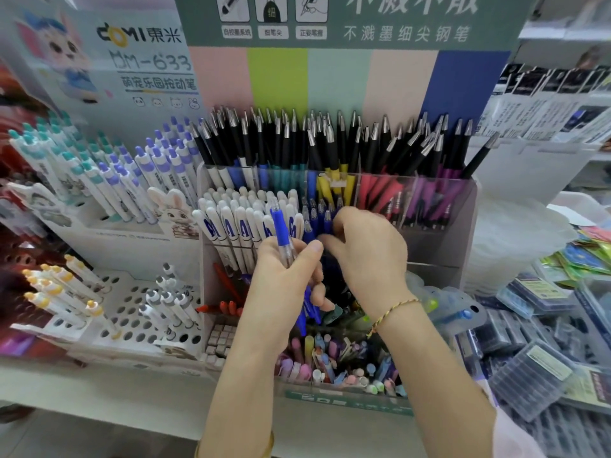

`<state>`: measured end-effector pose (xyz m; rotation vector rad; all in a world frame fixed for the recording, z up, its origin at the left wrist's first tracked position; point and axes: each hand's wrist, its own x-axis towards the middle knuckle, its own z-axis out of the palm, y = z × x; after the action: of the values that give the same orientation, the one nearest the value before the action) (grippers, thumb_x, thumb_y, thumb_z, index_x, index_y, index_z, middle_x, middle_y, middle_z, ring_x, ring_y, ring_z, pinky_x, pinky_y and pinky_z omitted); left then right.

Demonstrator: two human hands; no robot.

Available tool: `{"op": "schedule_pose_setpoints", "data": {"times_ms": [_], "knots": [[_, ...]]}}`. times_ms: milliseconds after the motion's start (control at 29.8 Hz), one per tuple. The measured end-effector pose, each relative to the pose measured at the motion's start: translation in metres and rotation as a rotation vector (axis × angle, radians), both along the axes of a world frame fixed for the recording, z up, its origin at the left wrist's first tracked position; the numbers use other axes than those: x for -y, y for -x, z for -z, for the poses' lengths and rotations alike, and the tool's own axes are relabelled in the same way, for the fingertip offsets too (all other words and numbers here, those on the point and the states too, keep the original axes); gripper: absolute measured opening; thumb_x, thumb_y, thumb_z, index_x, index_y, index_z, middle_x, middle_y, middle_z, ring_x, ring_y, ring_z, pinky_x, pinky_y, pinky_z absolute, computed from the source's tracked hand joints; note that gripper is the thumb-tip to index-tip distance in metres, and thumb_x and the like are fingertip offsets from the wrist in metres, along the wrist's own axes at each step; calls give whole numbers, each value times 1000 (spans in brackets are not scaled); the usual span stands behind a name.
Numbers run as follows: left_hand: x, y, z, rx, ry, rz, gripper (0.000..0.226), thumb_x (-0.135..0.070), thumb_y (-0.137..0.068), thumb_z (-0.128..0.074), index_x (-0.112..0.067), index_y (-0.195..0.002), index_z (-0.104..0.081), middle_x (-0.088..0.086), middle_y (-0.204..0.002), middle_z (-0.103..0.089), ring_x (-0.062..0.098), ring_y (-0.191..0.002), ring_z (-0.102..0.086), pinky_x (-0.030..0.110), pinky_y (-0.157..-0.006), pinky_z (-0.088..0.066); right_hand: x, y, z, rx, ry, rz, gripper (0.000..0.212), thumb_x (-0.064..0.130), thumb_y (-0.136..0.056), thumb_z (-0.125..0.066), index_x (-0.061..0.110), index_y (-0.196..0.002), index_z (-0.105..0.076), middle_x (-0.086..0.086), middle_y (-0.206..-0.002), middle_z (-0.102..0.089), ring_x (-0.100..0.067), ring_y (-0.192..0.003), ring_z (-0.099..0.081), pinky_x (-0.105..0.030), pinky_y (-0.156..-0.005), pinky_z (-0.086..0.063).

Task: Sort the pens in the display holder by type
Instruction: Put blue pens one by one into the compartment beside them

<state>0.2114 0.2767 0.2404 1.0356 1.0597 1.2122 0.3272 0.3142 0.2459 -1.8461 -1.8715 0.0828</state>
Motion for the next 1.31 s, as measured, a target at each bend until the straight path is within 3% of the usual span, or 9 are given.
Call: {"op": "schedule_pose_setpoints", "data": {"times_ms": [134,268,369,470,604,872,1040,1141,1308], "knots": [[1,1,0,-81,-43,78,14,-15,-95,-52,-2,-98,-56,2,-61,-56,14,-44,-49,30,-49,-52,6,-9,-14,-349,-168,-69,14,28,-88,-63,16,-94,-67,4,-86,-66,-12,-82,-60,-34,-75,-52],[0,-5,0,-139,-35,158,11,-20,-95,-54,-12,-96,-62,4,-63,-57,16,-46,-51,33,-53,-53,13,-10,-31,-756,109,-361,10,21,-87,-64,16,-84,-72,6,-72,-68,-1,-66,-62,-18,-63,-52],[-2,-3,-1,-133,34,86,17,-25,-97,-50,-13,-103,-61,8,-80,-68,21,-63,-68,33,-55,-57,5,-13,-32,-876,-228,-190,5,19,-90,-60,19,-86,-63,7,-73,-63,-3,-65,-59,-20,-60,-48],[-5,1,0,-134,78,-20,20,-25,-98,-48,-9,-103,-58,8,-82,-69,19,-57,-67,26,-43,-52,1,-14,-29,-726,-540,-45,5,18,-92,-58,20,-88,-56,12,-77,-57,-2,-71,-55,-16,-66,-46],[-5,1,2,-137,30,-53,11,-16,-94,-57,-8,-89,-52,-1,-55,-49,9,-41,-36,20,-37,-29,-3,-9,-5,-321,-271,-20,14,25,-88,-63,12,-92,-66,-1,-85,-67,-19,-79,-62,-39,-73,-52],[-10,0,4,-140,46,5,29,17,-86,-38,-11,-89,-48,5,-76,-57,11,-59,-53,23,-55,-42,-5,-7,1,61,-23,120,26,40,-86,-62,16,-96,-63,-1,-99,-58,-23,-101,-49,-29,-66,-32],[-9,-1,4,-192,1,114,32,18,-86,-37,-11,-87,-50,4,-82,-63,10,-66,-59,27,-64,-45,0,-15,-8,-263,-202,15,17,31,-90,-60,15,-89,-66,3,-87,-62,-16,-86,-56,-33,-73,-47],[-8,-3,5,-237,-35,145,32,16,-86,-39,-13,-90,-53,-2,-81,-65,8,-69,-60,26,-66,-46,6,-12,-25,-643,-138,-188,13,28,-91,-59,19,-87,-69,10,-78,-65,-3,-75,-60,-18,-69,-49],[-8,-4,1,-252,-52,156,31,11,-88,-45,-13,-100,-59,-3,-86,-67,8,-75,-64,22,-69,-52,7,-7,-32,-739,-89,-320,4,16,-85,-67,16,-89,-68,10,-79,-66,2,-71,-61,-14,-66,-50]]}}
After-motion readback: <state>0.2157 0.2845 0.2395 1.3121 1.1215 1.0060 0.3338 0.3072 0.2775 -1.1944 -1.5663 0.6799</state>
